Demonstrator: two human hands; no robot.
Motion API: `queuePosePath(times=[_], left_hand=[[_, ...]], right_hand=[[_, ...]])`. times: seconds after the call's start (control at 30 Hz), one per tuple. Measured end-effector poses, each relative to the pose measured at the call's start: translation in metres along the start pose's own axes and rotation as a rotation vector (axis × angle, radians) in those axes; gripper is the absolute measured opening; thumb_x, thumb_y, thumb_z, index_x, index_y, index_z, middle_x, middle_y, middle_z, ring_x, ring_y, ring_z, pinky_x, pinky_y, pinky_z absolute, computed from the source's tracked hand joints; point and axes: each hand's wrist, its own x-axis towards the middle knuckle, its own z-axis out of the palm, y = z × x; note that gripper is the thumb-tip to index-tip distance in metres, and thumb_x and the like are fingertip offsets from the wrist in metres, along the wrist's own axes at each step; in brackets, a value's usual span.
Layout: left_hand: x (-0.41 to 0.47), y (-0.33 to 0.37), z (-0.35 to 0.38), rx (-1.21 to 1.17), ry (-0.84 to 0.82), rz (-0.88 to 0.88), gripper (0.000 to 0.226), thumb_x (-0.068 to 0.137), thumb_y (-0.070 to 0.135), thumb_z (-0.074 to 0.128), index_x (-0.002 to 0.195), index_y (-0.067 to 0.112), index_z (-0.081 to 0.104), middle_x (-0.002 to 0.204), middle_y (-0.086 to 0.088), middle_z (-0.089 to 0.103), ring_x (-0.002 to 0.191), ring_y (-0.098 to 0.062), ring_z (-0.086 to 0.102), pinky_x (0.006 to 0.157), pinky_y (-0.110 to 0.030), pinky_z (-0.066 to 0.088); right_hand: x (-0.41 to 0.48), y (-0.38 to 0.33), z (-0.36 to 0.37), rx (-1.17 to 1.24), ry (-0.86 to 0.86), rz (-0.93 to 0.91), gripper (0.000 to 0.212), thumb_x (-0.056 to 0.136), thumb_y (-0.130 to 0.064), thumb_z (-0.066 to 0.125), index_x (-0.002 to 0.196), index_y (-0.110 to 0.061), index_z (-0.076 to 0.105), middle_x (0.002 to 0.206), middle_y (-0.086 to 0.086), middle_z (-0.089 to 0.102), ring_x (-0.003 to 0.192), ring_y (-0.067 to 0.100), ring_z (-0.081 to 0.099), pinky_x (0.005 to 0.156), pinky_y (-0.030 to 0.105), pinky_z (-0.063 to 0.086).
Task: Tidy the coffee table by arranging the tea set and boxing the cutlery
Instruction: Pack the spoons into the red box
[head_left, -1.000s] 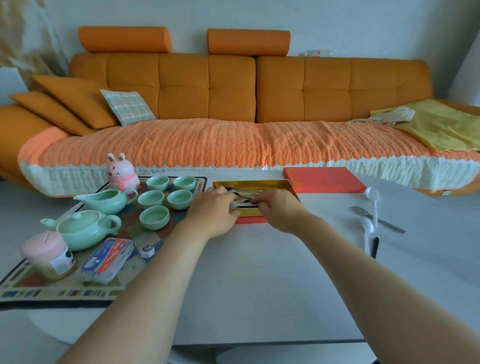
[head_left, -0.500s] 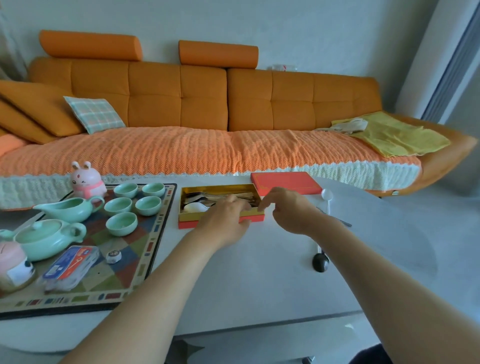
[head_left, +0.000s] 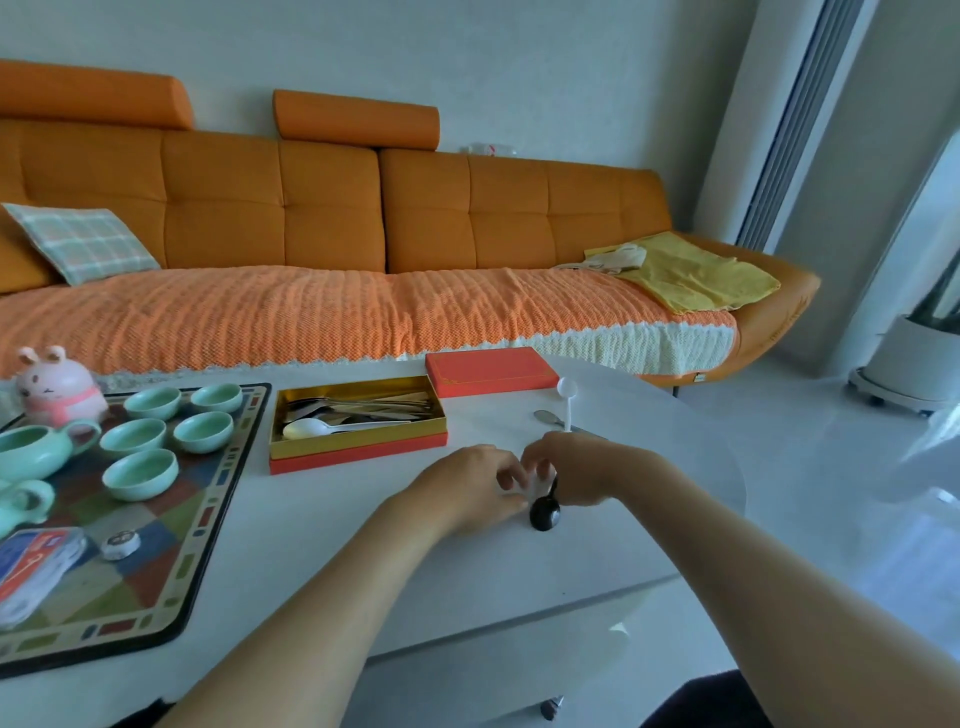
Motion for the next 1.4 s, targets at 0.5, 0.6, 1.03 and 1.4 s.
queuePosePath(times=[0.5,0.6,1.03,1.4], left_hand=[[-0.012,-0.063,-0.040,0.085,-0.047,-0.205,0.028,0.085,0.028,0.072,0.113,0.025,0.067,0.108,0.004,0.064,0.094,-0.016,0.060,0.080,-0.030,0.052],[-0.014,-0.077,-0.047,-0.026,0.018,-0.219,0.021,0.086,0.022,0.071,0.103,0.030,0.063,0.106,0.005,0.064,0.093,-0.015,0.060,0.081,-0.032,0.053],[-0.018,-0.123,-0.098,-0.544,0.567,-0.292,0.018,0.093,0.012,0.061,0.103,0.025,0.068,0.094,0.005,0.070,0.074,-0.009,0.063,0.069,-0.025,0.050],[-0.014,-0.151,-0.081,0.217,0.370,-0.186,0.037,0.101,0.018,0.044,0.135,0.021,0.057,0.138,0.004,0.051,0.127,-0.019,0.043,0.105,-0.035,0.037]], right_hand=[[0.046,-0.051,0.010,0.272,0.124,-0.104,0.024,0.087,-0.016,0.067,0.104,-0.031,0.074,0.104,-0.010,0.067,0.091,0.009,0.061,0.074,0.020,0.053],[0.052,-0.057,0.014,0.261,0.188,-0.130,0.023,0.087,-0.024,0.068,0.108,-0.031,0.074,0.104,-0.013,0.066,0.090,0.007,0.057,0.072,0.018,0.048],[0.106,-0.105,-0.008,0.380,0.607,-0.331,0.043,0.094,-0.009,0.049,0.121,-0.038,0.067,0.081,-0.001,0.057,0.072,0.016,0.051,0.061,0.028,0.040],[0.157,-0.115,0.011,0.156,0.532,-0.098,0.045,0.086,-0.001,0.042,0.099,-0.032,0.072,0.086,-0.002,0.064,0.089,0.024,0.052,0.075,0.033,0.037]])
